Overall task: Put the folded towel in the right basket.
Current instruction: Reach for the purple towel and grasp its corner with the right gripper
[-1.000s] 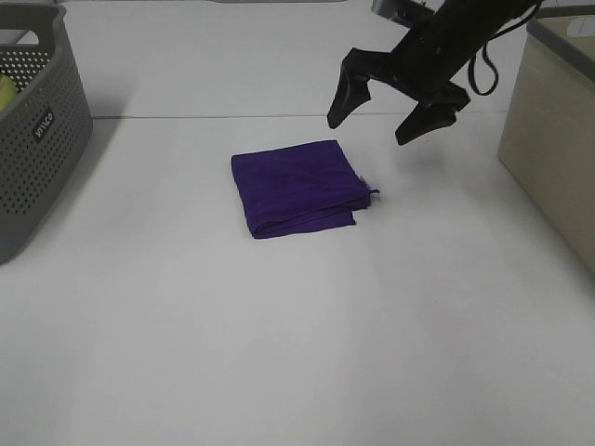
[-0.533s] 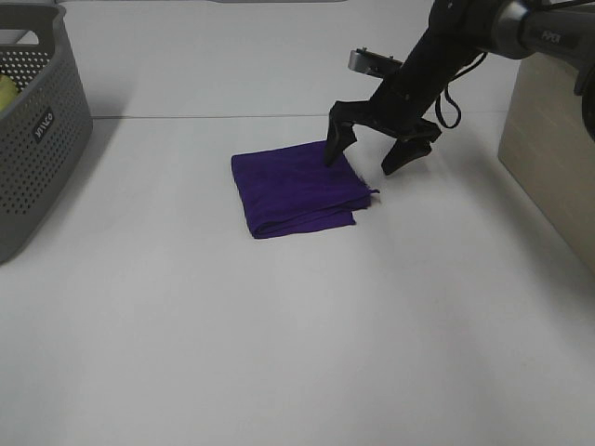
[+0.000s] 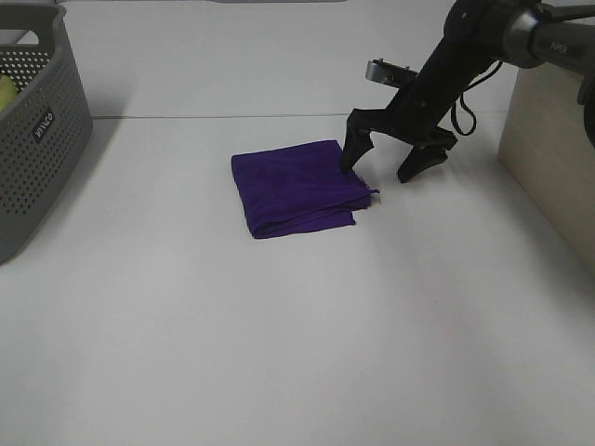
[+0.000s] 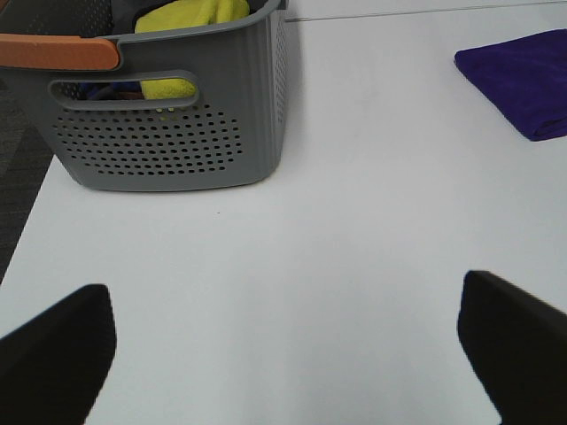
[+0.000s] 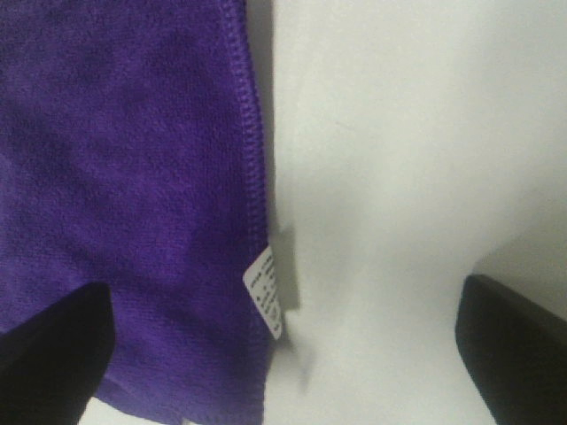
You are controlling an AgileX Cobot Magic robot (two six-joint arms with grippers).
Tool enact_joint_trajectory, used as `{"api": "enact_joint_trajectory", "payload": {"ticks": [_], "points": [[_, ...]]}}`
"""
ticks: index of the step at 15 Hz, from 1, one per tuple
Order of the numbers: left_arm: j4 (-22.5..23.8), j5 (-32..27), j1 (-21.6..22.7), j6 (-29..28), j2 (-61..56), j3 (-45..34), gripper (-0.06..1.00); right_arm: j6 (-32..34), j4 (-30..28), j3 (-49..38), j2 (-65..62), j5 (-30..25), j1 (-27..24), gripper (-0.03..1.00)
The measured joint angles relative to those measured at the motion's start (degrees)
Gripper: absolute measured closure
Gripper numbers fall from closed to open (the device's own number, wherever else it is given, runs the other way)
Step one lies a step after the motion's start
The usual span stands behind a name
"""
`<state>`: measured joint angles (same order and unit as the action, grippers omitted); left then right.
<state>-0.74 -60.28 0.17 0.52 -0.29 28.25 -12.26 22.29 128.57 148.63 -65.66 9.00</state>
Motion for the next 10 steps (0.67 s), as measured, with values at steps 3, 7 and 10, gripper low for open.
{"api": "enact_joint_trajectory", "payload": {"ticks": [3,7,10], "points": [[0.0,0.0,0.0,0.0,0.0,0.0,-0.05,0.0,1.4,0.2,0.3,-0.2,0.5,0.01],[0.0,0.0,0.0,0.0,0.0,0.0,-0.05,1.8,1.9,0.9,1.9,0.2,4.1,0.02],[0.0,0.0,0.0,0.0,0.0,0.0,-0.05,4.5,3.3,2.0,3.6,1.7,8.6,0.1]]}}
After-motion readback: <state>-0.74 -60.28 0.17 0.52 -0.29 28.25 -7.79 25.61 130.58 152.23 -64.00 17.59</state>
